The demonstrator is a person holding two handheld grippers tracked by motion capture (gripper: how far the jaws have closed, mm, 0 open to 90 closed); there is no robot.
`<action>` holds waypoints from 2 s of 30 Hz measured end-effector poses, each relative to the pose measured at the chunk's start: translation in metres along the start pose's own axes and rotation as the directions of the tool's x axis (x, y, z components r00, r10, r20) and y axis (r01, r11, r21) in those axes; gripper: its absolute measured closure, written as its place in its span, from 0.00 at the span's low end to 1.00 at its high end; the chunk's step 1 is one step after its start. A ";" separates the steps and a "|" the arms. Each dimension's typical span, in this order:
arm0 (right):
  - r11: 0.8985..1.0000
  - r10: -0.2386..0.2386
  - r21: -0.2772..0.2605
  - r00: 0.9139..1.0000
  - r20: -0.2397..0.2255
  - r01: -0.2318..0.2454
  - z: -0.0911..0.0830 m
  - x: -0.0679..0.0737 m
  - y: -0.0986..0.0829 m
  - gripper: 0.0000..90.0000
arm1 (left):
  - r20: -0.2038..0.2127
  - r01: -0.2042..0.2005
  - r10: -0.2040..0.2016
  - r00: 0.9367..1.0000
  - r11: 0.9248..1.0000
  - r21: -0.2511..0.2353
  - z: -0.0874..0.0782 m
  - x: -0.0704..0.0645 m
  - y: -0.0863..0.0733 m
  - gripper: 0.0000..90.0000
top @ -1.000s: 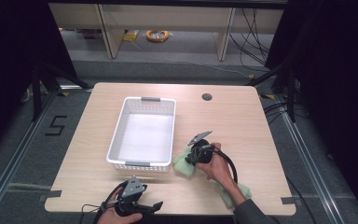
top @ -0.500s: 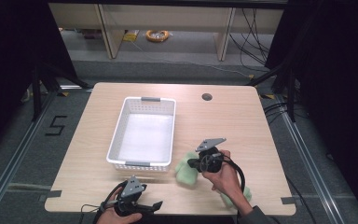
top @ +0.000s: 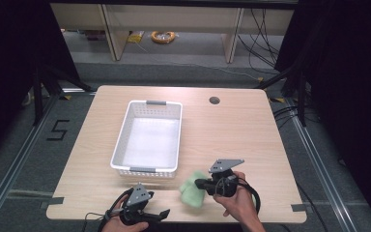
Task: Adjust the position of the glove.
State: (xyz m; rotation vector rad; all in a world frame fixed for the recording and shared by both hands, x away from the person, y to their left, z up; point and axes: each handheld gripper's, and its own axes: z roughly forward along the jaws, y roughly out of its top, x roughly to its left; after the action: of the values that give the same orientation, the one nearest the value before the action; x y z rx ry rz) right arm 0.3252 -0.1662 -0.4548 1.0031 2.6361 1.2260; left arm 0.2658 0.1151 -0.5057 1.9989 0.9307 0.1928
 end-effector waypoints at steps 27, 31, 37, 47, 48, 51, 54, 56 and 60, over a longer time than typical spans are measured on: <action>0.994 0.100 0.047 0.995 0.020 -0.101 0.019 -0.008 -0.026 0.98 | 0.041 -0.254 0.252 0.967 0.966 0.058 0.043 -0.033 0.017 0.57; 0.995 0.094 0.040 0.995 0.020 -0.095 0.020 -0.008 -0.026 0.98 | 0.061 -0.270 0.267 0.962 0.961 0.061 0.046 -0.031 0.020 0.69; 0.995 0.090 0.051 0.996 0.014 -0.091 0.020 -0.006 -0.026 0.98 | 0.043 -0.253 0.251 0.967 0.965 0.063 0.045 -0.032 0.023 0.91; 0.993 0.118 0.022 0.993 0.011 -0.118 0.012 0.001 -0.026 0.98 | 0.031 -0.217 0.216 0.976 0.976 0.011 0.040 -0.021 0.037 0.95; 0.994 0.104 0.015 0.994 0.012 -0.104 0.011 0.002 -0.027 0.98 | 0.027 -0.235 0.235 0.972 0.972 0.018 0.039 -0.019 0.039 0.96; 0.994 0.105 0.010 0.994 -0.003 -0.105 0.009 0.008 -0.033 0.98 | 0.023 -0.224 0.224 0.974 0.974 0.012 0.041 -0.016 0.040 0.96; 0.996 0.092 0.016 0.996 0.018 -0.093 0.007 0.014 -0.037 0.98 | 0.022 -0.206 0.206 0.978 0.979 0.010 0.046 -0.016 0.039 0.96; 0.998 0.065 0.026 0.997 0.033 -0.066 0.008 0.015 -0.038 0.98 | 0.025 -0.216 0.216 0.976 0.976 0.008 0.047 -0.016 0.041 0.96; 0.996 0.082 0.020 0.996 0.041 -0.083 0.007 0.015 -0.037 0.98 | 0.009 -0.220 0.220 0.976 0.976 -0.001 0.048 -0.013 0.044 0.96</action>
State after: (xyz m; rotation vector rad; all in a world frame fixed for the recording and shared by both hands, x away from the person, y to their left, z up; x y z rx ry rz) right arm 0.2962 -0.1702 -0.4830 1.1383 2.6070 1.1825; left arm 0.3025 0.0607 -0.4962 2.0995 0.7020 0.3067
